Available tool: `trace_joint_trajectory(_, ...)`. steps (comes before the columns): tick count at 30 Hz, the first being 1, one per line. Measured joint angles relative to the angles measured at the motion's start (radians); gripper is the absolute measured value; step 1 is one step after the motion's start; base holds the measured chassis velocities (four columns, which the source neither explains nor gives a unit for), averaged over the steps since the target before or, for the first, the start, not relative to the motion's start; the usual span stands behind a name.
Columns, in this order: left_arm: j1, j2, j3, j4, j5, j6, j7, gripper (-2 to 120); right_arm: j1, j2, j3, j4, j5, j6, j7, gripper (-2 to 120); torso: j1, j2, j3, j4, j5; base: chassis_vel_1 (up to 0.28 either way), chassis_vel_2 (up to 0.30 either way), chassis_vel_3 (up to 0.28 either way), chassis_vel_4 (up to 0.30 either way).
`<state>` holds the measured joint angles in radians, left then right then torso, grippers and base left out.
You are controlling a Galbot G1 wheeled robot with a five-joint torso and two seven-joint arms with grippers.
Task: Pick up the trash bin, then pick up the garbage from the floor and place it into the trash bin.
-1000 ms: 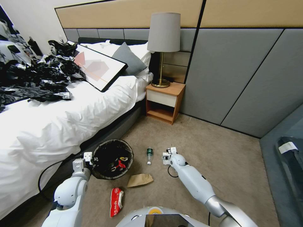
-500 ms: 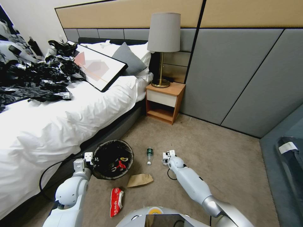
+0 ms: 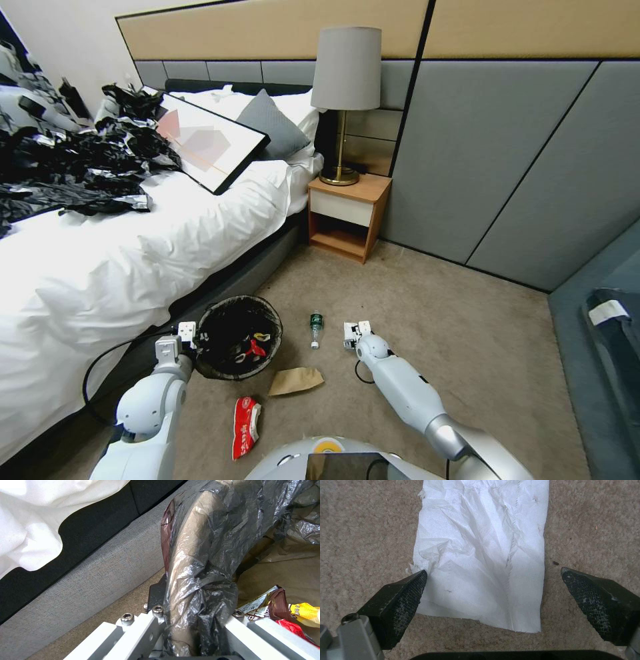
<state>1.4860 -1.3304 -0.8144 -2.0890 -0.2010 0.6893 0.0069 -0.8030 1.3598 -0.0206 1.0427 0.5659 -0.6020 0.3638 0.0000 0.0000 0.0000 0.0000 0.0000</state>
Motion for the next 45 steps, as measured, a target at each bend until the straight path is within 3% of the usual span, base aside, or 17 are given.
trace_joint_trajectory(5, -0.002, -0.001, 0.001, 0.002, 0.001, -0.001, 0.001, 0, 0.001, 0.001, -0.002, 0.001, -0.011, 0.004, -0.011, 91, 0.0, 0.0, 0.0, 0.0, 0.0, 0.0, 0.0, 0.0, 0.0)
trace_joint_trajectory(16, -0.004, -0.003, 0.001, 0.009, 0.003, -0.003, 0.004, 0, -0.001, 0.003, -0.003, 0.002, -0.015, 0.012, -0.024, 49, 0.0, 0.0, 0.0, 0.0005, 0.0004, 0.0, 0.0, 0.0, 0.0)
trace_joint_trajectory(29, -0.007, -0.004, 0.001, 0.013, 0.005, -0.005, 0.006, 0, 0.003, -0.003, -0.003, 0.001, -0.015, 0.011, -0.021, 3, 0.0, 0.0, 0.0, -0.0004, -0.0003, 0.0, 0.0, 0.0, 0.0)
trace_joint_trajectory(45, -0.01, -0.003, 0.001, 0.013, 0.005, -0.001, 0.006, 0, 0.005, -0.011, -0.003, 0.003, -0.014, 0.008, -0.021, 0, 0.0, 0.0, 0.0, 0.0, 0.0, 0.0, 0.0, 0.0, 0.0)
